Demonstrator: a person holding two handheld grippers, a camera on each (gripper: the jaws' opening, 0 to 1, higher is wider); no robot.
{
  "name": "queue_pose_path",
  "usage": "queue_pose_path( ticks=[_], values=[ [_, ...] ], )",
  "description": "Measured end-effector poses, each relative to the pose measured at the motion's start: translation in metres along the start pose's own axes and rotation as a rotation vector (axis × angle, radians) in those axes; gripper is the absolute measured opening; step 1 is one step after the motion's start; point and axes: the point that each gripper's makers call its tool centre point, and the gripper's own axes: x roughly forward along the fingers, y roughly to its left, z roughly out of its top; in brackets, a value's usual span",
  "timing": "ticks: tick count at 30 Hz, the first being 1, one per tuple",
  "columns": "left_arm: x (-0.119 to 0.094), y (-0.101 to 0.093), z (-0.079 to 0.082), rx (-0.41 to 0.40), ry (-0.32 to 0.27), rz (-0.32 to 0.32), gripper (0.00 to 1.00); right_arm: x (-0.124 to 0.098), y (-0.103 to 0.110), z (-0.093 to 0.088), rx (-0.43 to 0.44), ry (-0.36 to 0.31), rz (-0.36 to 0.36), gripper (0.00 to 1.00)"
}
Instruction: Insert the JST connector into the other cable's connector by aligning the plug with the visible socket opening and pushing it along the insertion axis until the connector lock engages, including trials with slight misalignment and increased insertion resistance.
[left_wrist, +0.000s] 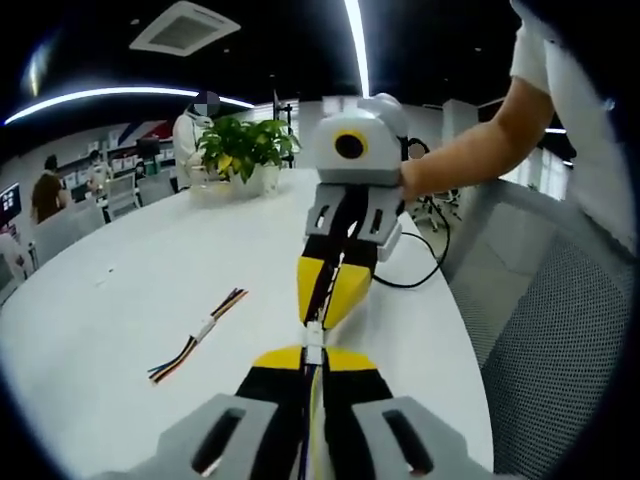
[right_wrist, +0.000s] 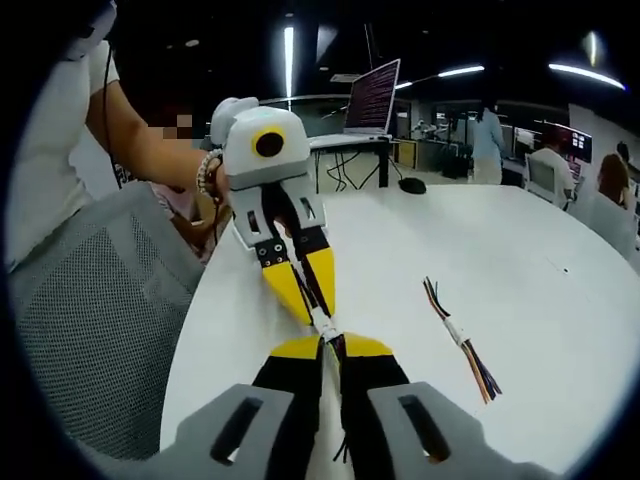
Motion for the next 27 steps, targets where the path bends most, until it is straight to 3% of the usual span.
queue_pose_path(
  ticks=[9,27],
  values=[
    [0.010,0.025,0.003,0.020,0.005,0.015,0.00,0.001,-0.025,0.001,0.007,-0.002,-0.036,0.02],
    [0.039,0.062,-0.017,0.018,0.066,-0.018,0.00,0.018,-0.067,-0.023,0.074,0.016,-0.080,0.03]
  ],
)
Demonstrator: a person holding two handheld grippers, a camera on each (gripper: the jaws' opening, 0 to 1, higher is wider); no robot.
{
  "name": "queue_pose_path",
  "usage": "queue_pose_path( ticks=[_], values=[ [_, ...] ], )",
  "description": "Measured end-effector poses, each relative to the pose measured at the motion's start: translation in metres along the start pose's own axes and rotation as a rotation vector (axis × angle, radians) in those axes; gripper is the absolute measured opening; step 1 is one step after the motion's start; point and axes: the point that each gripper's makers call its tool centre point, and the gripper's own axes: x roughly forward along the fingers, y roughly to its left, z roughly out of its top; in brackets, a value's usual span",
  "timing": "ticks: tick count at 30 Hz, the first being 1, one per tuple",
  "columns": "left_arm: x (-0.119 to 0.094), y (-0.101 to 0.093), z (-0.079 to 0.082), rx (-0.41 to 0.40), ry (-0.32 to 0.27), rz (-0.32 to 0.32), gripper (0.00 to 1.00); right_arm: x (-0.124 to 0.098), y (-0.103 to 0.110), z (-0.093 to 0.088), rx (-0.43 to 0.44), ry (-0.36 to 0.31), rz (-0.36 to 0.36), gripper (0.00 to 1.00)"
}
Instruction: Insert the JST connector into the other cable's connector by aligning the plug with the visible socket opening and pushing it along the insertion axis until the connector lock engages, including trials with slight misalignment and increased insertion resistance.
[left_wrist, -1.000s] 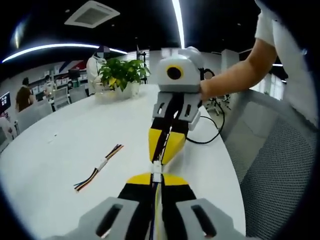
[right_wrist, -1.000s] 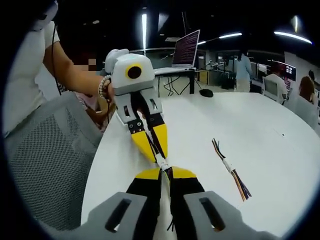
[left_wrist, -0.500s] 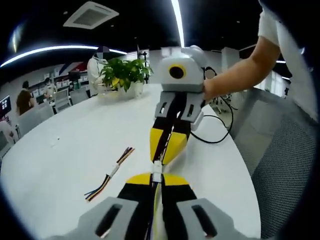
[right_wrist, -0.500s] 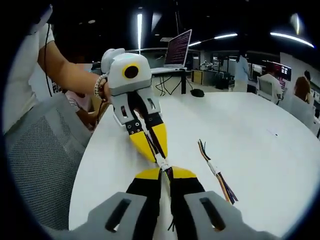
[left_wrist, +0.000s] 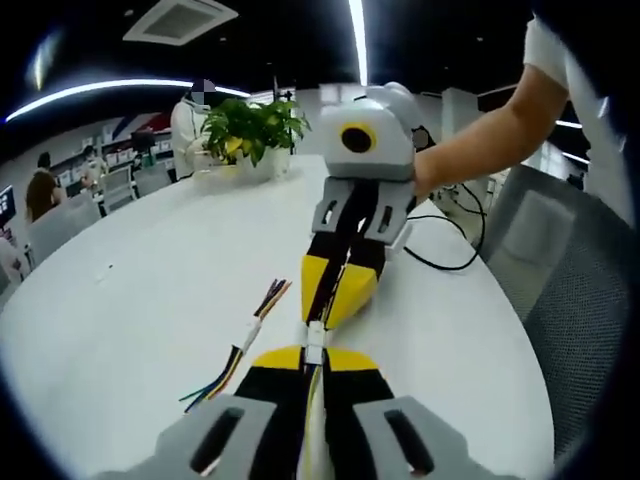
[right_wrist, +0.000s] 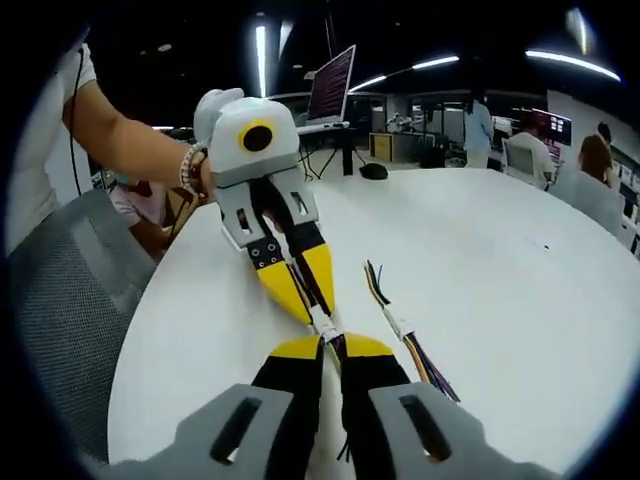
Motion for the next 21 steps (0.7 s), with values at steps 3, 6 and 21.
queue_pose_path(
  ticks=[3,6,21],
  values=[
    [0.004,0.005,-0.001,0.013,0.006,0.000,0.00,0.001,-0.007,-0.002,0.006,0.002,-0.012,0.03],
    [0.009,0.010,-0.003,0.017,0.017,0.000,0.00,0.003,-0.012,-0.004,0.004,0.009,-0.028,0.03],
    [0.017,0.016,-0.010,0.036,0.039,0.033,0.01,0.005,-0.022,-0.014,0.007,0.008,-0.071,0.04]
  ],
)
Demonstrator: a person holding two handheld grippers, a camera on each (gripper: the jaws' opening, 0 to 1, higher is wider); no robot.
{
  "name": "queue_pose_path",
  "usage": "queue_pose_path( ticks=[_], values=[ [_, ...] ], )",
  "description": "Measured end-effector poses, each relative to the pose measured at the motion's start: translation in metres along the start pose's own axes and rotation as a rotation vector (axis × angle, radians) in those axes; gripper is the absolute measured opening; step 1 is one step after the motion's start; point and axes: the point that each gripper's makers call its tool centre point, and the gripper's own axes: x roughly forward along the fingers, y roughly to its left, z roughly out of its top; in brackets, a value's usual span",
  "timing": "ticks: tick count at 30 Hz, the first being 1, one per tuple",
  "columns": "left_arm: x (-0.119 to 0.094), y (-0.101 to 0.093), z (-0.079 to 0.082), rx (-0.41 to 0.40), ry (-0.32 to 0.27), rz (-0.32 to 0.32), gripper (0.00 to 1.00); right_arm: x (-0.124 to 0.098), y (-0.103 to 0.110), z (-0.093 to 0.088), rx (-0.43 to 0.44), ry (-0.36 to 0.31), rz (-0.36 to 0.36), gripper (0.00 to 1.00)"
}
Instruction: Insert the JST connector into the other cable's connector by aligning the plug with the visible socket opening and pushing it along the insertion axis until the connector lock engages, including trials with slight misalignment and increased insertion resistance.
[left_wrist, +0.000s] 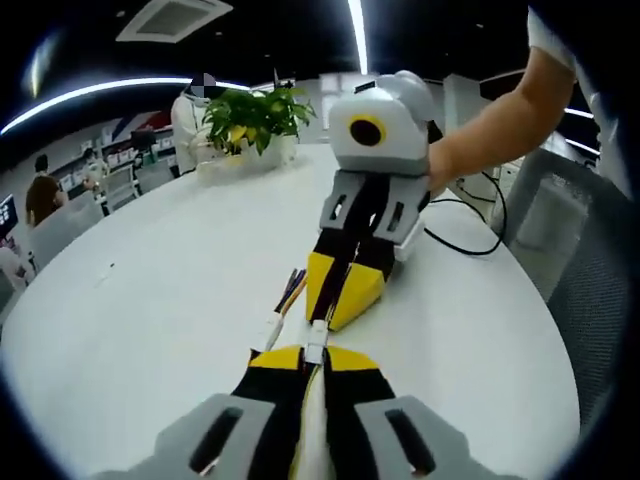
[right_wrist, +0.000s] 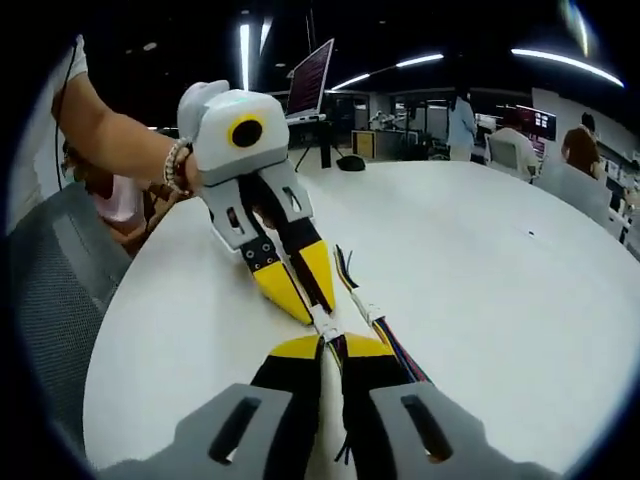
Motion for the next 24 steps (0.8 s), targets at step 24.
queue_pose_path(
  ticks=[24],
  values=[
    [-0.0073,0.0009,-0.0025,-0.032,-0.003,0.015,0.05,0.0021,0.0036,-0.0005,0.004,-0.007,-0.006,0.08]
  ],
)
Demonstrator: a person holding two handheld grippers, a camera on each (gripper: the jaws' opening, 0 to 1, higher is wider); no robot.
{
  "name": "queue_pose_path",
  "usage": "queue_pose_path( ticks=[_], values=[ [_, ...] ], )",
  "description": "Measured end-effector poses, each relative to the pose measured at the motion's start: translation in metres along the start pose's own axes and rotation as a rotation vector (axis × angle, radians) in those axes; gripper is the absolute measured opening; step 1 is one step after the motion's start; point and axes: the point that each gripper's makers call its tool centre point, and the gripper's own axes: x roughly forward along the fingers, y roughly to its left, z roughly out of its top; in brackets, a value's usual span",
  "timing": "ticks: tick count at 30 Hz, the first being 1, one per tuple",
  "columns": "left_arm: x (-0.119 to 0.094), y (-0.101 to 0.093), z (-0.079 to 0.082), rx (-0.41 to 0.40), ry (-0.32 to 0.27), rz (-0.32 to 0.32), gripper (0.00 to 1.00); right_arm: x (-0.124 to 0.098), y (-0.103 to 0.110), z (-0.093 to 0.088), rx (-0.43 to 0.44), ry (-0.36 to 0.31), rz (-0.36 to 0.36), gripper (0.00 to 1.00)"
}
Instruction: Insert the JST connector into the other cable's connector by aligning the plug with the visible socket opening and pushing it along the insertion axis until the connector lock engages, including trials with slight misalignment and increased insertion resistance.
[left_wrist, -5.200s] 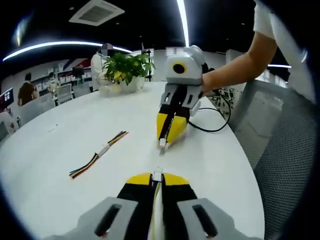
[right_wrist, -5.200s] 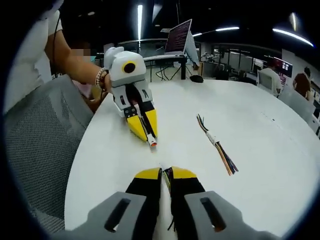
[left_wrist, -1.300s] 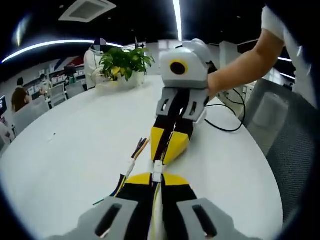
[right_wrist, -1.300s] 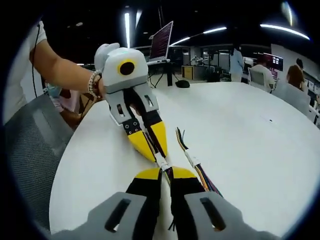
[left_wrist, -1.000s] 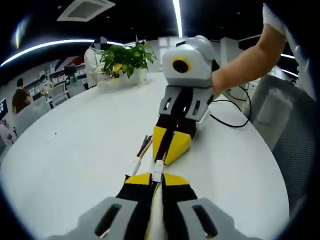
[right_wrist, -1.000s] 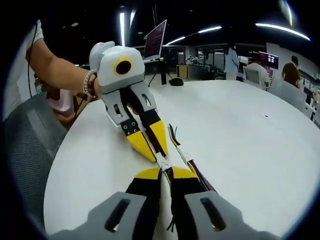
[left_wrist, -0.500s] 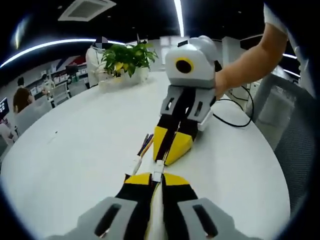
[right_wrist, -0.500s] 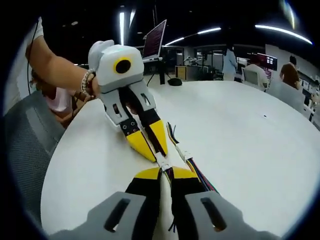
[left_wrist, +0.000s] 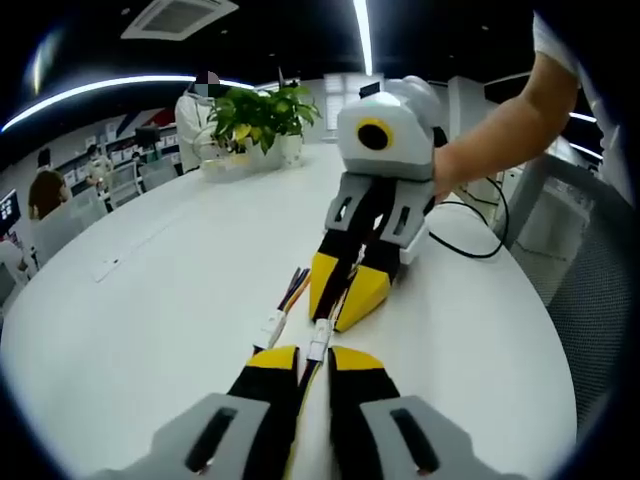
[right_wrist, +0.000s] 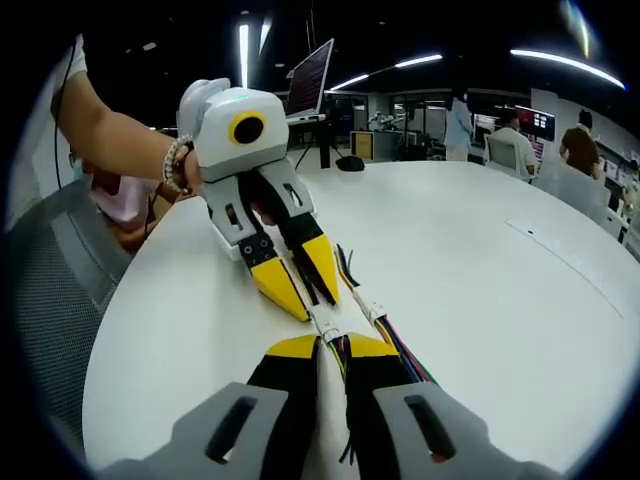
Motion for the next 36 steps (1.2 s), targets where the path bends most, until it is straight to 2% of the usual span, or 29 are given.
queue_pose_path(
  ticks=[2,7,9,10,14,16,19,21,22,25,29,31,33,36],
  values=[
    [-0.002,0.002,-0.001,-0.008,0.002,0.016,0.05,0.000,0.000,0.001,0.002,-0.001,-0.005,0.09],
    [-0.011,0.005,0.009,-0.043,-0.035,0.041,0.08,-0.005,-0.001,0.010,0.009,-0.012,-0.013,0.12],
    [-0.015,0.005,0.016,-0.073,-0.065,0.052,0.14,-0.007,0.000,0.014,0.009,-0.015,-0.017,0.14],
    [-0.018,0.004,0.023,-0.103,-0.098,0.051,0.17,-0.009,-0.001,0.016,0.012,-0.012,-0.022,0.17],
    [-0.028,0.004,0.032,-0.106,-0.121,0.077,0.23,-0.016,-0.002,0.030,0.012,-0.038,-0.041,0.21],
    [-0.032,-0.003,0.040,-0.147,-0.152,0.044,0.28,-0.020,-0.002,0.035,0.020,-0.042,-0.047,0.24],
    [-0.041,-0.006,0.053,-0.132,-0.173,0.060,0.35,-0.030,-0.002,0.045,0.034,-0.047,-0.061,0.29],
    [-0.047,-0.009,0.061,-0.144,-0.198,0.059,0.40,-0.035,-0.002,0.049,0.079,-0.055,-0.064,0.35],
    [-0.050,-0.011,0.065,-0.172,-0.204,0.058,0.43,-0.038,-0.004,0.047,0.084,-0.051,-0.066,0.37],
    [-0.059,-0.013,0.073,-0.152,-0.219,0.073,0.45,-0.047,-0.002,0.053,0.055,-0.042,-0.090,0.38],
    [-0.070,-0.017,0.079,-0.161,-0.216,0.094,0.53,-0.059,0.004,0.068,0.063,-0.072,-0.103,0.40],
    [-0.077,-0.021,0.083,-0.165,-0.211,0.108,0.53,-0.065,0.008,0.075,0.067,-0.078,-0.106,0.41],
    [-0.085,-0.023,0.088,-0.156,-0.229,0.126,0.55,-0.072,0.012,0.083,0.058,-0.087,-0.120,0.42],
    [-0.097,-0.026,0.096,-0.193,-0.250,0.148,0.62,-0.083,0.017,0.093,0.072,-0.105,-0.131,0.46]
  ],
)
